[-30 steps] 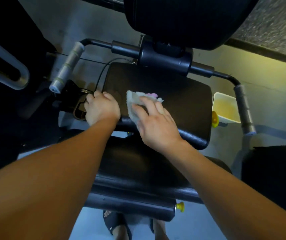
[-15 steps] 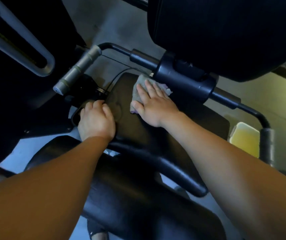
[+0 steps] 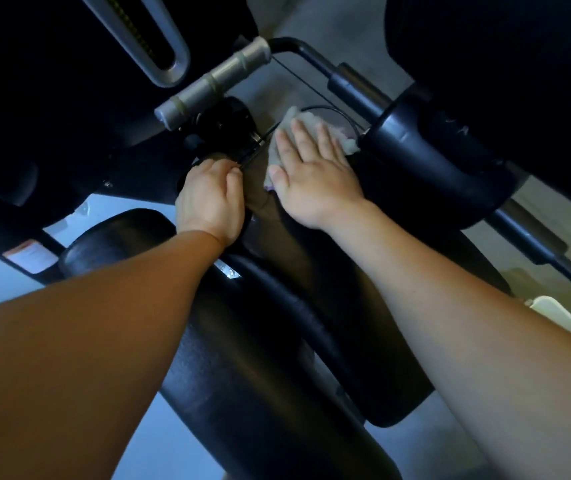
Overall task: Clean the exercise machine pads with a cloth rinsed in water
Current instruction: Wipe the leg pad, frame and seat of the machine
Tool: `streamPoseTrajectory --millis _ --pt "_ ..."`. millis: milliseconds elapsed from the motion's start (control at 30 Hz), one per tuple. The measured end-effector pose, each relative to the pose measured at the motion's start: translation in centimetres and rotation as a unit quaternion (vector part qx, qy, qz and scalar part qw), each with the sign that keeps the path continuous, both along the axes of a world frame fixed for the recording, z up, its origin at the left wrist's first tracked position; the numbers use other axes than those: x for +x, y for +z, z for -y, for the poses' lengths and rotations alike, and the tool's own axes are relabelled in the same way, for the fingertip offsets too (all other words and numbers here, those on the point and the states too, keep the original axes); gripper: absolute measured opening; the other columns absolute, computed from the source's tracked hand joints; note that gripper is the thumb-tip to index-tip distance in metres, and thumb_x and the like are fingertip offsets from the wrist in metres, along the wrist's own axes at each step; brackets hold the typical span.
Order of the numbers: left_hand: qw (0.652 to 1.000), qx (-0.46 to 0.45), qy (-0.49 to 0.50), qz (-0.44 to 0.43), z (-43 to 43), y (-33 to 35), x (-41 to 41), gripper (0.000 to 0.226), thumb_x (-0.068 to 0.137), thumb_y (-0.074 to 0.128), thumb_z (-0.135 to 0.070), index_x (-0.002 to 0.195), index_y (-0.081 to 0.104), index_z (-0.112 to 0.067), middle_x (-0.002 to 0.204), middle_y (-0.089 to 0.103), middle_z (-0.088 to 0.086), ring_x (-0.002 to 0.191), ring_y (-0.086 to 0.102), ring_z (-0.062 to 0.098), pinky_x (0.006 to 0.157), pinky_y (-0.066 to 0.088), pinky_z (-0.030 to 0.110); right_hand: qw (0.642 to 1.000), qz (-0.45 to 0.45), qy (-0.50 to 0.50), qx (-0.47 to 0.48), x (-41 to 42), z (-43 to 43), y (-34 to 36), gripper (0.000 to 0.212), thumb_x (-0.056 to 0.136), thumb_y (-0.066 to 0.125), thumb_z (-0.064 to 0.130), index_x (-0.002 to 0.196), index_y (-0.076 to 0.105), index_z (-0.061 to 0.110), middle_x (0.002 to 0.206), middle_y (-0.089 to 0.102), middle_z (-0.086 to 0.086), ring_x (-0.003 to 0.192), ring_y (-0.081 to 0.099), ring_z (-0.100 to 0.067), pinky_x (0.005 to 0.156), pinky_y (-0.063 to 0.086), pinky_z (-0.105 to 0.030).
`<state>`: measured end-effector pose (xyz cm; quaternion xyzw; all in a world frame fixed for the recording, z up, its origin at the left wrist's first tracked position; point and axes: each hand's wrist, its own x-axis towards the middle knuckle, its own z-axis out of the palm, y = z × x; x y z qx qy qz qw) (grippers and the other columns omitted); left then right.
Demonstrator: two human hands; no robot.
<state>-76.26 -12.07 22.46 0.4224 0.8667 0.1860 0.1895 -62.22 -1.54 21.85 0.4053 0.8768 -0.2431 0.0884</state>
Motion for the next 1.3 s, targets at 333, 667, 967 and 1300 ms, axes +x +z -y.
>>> streamPoseTrajectory --millis 333,667,967,1300 --pt "0.999 0.004 0.041 0.024 1.0 2.7 0.6 0.032 0.101 0.038 -0.022 0.103 0.064 -0.004 0.11 0.062 0.016 0.103 0.057 0.032 0.089 0.044 0.038 0.981 -0.037 0.192 -0.003 5.2 5.6 3.5 0.058 0.107 0.018 0.058 0.161 0.015 0.041 0.171 0.002 0.013 0.158 -0.007 -0.015 0.128 -0.003 -0.037" --pt "0.998 -0.061 -0.014 0.006 7.1 6.0 -2.0 0.026 0.094 0.046 -0.008 0.115 0.061 -0.005 0.117 0.057 0.014 0.109 0.055 0.03 0.087 0.047 0.036 0.994 0.041 0.103 -0.014 -2.6 7.1 3.7 0.06 0.105 0.016 0.058 0.161 0.0 0.044 0.171 -0.014 0.002 0.156 -0.016 -0.033 0.127 -0.006 -0.05" --pt "0.994 -0.046 -0.076 -0.064 10.2 6.0 -2.2 0.028 0.096 0.044 -0.006 0.116 0.063 -0.003 0.125 0.05 0.015 0.117 0.043 0.031 0.096 0.045 0.042 0.981 0.015 0.188 0.041 -0.8 11.1 4.7 0.065 0.097 0.054 0.046 0.156 0.025 0.045 0.171 -0.014 0.007 0.157 -0.013 -0.028 0.127 -0.002 -0.045" --pt "0.994 -0.062 -0.062 -0.068 8.9 7.0 1.4 0.028 0.095 0.046 -0.01 0.119 0.06 -0.009 0.128 0.051 0.011 0.124 0.042 0.029 0.092 0.044 0.038 0.982 -0.041 0.175 0.063 3.7 13.3 4.4 0.065 0.088 0.065 0.032 0.148 0.043 0.043 0.172 -0.004 -0.001 0.158 -0.006 -0.031 0.128 0.006 -0.049"
